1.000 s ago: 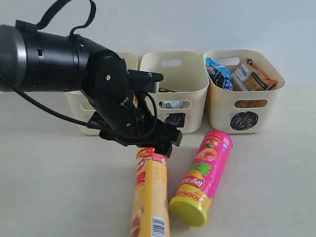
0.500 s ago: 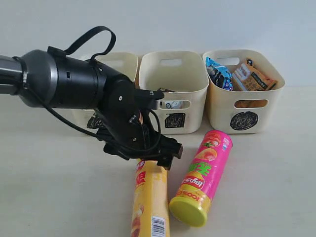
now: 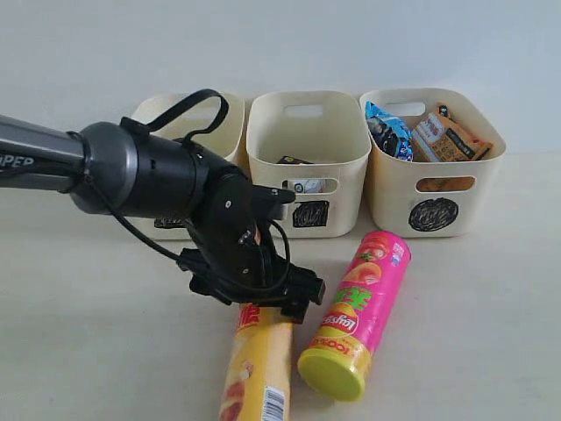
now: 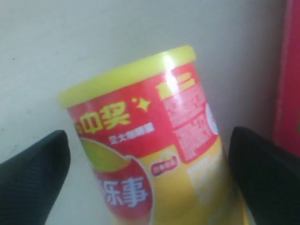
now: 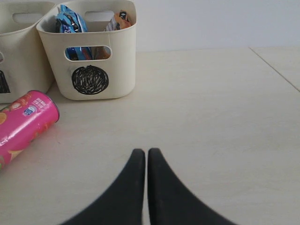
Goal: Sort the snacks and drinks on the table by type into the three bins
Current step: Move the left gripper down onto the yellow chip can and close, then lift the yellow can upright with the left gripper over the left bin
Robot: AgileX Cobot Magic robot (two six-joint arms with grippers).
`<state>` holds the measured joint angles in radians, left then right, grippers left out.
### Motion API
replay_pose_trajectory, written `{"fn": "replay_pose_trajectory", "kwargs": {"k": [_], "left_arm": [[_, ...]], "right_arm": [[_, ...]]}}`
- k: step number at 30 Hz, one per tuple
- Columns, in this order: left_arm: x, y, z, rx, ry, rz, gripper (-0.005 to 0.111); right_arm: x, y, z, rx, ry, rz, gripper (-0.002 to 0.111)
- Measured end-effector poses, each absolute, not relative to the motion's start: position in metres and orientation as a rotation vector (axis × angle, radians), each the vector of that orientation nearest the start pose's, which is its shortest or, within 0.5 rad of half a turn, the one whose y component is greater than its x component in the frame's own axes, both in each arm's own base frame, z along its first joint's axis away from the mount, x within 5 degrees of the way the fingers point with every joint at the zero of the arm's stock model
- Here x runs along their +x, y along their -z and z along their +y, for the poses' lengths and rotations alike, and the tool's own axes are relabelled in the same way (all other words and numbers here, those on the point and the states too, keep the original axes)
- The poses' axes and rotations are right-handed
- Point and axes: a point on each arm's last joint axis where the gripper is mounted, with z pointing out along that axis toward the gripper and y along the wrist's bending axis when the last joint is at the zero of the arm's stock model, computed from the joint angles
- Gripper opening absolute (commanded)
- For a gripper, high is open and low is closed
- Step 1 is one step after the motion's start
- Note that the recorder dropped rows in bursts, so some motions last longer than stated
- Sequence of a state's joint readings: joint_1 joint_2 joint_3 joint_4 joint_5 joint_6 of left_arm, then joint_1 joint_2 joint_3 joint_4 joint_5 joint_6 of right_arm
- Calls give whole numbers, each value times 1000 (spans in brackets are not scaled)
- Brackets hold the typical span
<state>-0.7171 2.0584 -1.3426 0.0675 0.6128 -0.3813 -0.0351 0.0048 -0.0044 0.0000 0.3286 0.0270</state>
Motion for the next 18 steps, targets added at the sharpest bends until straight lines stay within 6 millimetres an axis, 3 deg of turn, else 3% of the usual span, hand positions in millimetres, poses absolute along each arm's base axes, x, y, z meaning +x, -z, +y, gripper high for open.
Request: {"fn": "replay_pose_trajectory", "kwargs": {"k": [11,18], "left_arm": [[317,-134,-263,524,177,2788,81],[327,-133,-246,459,143,2827,49]], "right_arm": [[54,-185,-2,52,12,1812,0],[54,-185,-2,52,12,1812,0]]}}
